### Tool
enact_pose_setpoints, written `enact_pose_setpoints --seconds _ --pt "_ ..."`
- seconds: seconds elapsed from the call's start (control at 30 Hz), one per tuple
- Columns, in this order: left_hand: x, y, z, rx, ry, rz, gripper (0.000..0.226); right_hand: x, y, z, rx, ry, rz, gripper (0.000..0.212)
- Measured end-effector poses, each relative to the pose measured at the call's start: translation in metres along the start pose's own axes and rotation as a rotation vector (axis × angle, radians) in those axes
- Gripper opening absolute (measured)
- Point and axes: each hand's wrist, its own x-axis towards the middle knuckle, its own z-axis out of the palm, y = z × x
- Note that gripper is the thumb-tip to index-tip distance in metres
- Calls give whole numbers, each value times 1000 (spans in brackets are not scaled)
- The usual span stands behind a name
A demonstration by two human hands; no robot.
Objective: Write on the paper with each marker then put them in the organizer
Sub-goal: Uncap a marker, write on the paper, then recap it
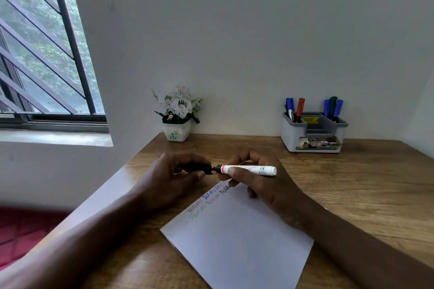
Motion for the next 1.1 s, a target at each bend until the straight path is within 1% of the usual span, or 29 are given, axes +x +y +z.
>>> enact_pose_setpoints --seconds 0.23,0.4,0.57,0.7,0.83,1.0,1.1 --pt "-1 0 -1 -89 -20 49 26 0 -3 -2 35 -14 29 22" --pt "-2 4 -2 -148 -37 73 25 -1 -4 -4 91 10 40 17" --pt "-3 8 -4 -192 -86 110 26 -2 -4 -5 71 7 12 16" --pt "-5 11 -3 -320 -101 125 24 -1 -5 -5 78 -12 -8 28" --pt "-6 10 -3 -481 -107 96 22 1 -6 -6 108 -10 -20 33" --pt "-8 4 -3 -688 -143 47 21 0 -8 -2 133 -18 -50 31" --pt "-8 3 -2 -755 -163 26 24 0 -7 3 198 6 -36 35"
